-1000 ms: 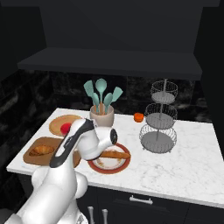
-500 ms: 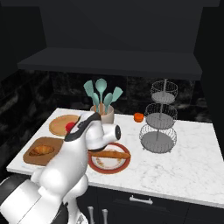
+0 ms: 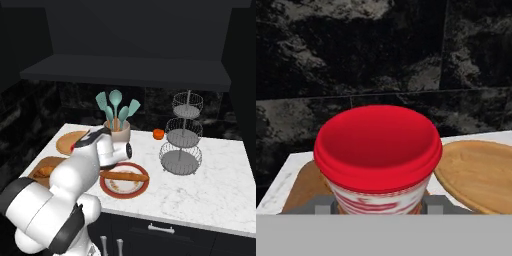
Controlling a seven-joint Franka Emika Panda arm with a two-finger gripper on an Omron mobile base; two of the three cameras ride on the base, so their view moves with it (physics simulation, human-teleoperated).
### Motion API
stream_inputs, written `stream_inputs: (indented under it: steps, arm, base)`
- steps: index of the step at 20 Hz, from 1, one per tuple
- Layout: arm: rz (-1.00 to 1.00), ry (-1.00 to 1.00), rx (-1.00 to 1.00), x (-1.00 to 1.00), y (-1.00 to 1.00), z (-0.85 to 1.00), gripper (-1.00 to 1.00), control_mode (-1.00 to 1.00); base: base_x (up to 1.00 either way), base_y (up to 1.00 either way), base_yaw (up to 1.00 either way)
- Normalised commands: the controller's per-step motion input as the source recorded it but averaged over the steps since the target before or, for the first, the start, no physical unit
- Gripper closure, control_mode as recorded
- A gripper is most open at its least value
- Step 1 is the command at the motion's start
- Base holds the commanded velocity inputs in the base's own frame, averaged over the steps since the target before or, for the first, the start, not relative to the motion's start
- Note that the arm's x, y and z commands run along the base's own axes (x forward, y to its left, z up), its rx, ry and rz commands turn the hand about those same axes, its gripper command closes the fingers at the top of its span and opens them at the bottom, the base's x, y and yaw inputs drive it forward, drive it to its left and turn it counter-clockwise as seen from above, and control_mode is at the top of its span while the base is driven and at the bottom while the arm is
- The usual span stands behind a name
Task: From the different types of pastries on the counter, select a croissant and place it on the cutting board. Then retrieve a jar of jam from the cabinet and place it alongside the croissant on the cutting board.
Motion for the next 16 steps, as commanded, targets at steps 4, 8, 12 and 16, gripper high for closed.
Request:
stream_inputs:
  steps: [4, 8, 12, 16]
  arm:
    - [0.00, 0.10, 0.00, -0.42, 0.14, -0.25, 1.00, -1.00]
    - [0.00, 0.00, 0.00, 0.00, 0.00, 0.00, 1.00, -1.00]
    - [0.00, 0.06, 0.00, -0.16, 0.05, -0.16, 1.00, -1.00]
    - [0.00, 0.01, 0.00, -0.05, 0.02, -0.03, 1.00, -1.00]
  base:
    - [0.00, 0.00, 0.00]
    - [0.00, 0.00, 0.00]
    - [0.00, 0.00, 0.00]
    - [0.00, 0.00, 0.00]
